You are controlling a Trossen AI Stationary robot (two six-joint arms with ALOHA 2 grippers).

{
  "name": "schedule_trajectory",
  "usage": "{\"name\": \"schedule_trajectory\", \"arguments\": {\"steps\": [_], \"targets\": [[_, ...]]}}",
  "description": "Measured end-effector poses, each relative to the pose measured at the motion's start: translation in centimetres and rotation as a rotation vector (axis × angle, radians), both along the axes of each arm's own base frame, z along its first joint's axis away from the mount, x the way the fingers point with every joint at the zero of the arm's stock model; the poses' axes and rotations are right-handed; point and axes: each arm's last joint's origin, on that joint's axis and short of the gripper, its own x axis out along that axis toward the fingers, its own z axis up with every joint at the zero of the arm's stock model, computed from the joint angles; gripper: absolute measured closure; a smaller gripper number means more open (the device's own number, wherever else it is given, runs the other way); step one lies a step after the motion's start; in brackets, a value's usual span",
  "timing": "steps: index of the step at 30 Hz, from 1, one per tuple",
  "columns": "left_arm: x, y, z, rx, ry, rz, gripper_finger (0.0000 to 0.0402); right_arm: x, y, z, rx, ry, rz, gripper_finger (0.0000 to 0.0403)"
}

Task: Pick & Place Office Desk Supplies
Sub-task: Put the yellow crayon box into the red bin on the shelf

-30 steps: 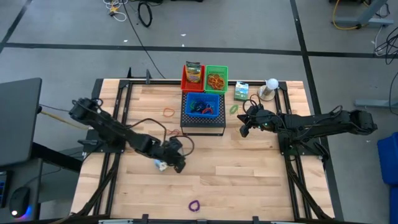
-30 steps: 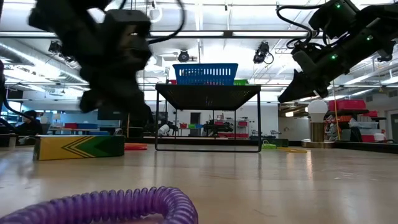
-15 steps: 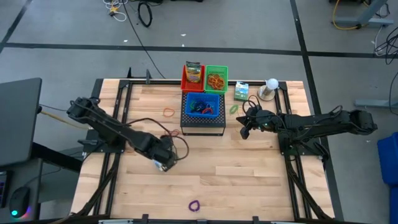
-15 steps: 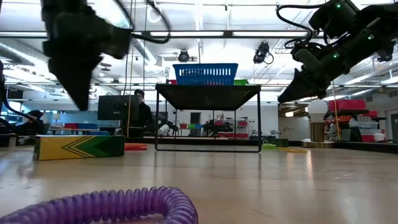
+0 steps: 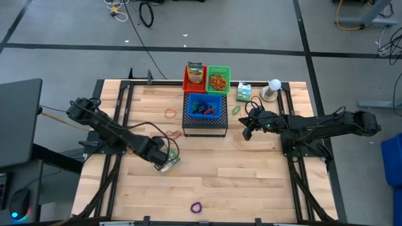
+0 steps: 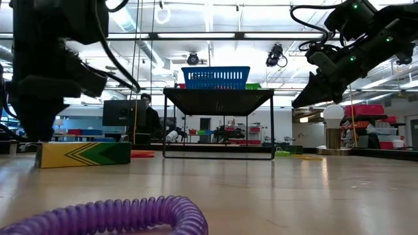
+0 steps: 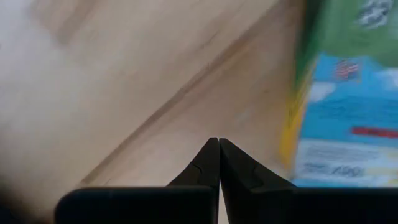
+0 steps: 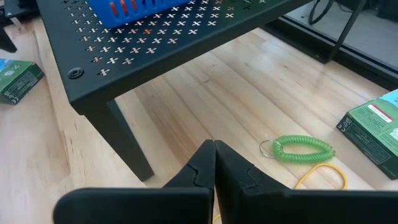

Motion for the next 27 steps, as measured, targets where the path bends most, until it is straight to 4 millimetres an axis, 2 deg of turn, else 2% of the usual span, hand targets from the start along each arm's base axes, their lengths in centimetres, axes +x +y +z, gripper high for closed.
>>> {"name": "schedule_trajectory", "arguments": {"steps": [4, 7, 12, 17, 21, 24, 27], "targets": [[1.2, -1.3, 0.0, -0.101, -0.133, -0.105, 0.0397, 0.0, 0.0, 0.0, 0.0, 0.001, 0.005, 0.0398], [2.5, -2.9, 0.5, -0.18, -0.306, -0.17, 0.0397, 0.0, 0.0, 0.0, -0.001, 0.001, 0.006, 0.0398], [4.1, -5.0, 1.1, -0.231, -0.481, -0.265, 0.0388, 0.0, 0.0, 0.0, -0.002, 0.002, 0.008, 0.0398], [5.5, -6.9, 4.2, -0.17, -0.525, -0.444, 0.0345, 0.0, 0.0, 0.0, -0.001, 0.002, 0.01, 0.0398], [5.6, -8.1, 6.8, -0.011, -0.516, -0.487, 0.0295, 0.0, 0.0, 0.0, 0.0, 0.002, 0.011, 0.0398], [5.6, -8.9, 7.0, 0.096, -0.455, -0.492, 0.0258, 0.0, 0.1, 0.0, 0.006, 0.001, 0.02, 0.0398], [6.2, -9.8, 5.9, 0.136, -0.388, -0.511, 0.0222, 0.0, 0.1, 0.0, 0.01, 0.001, 0.026, 0.0398]]}}
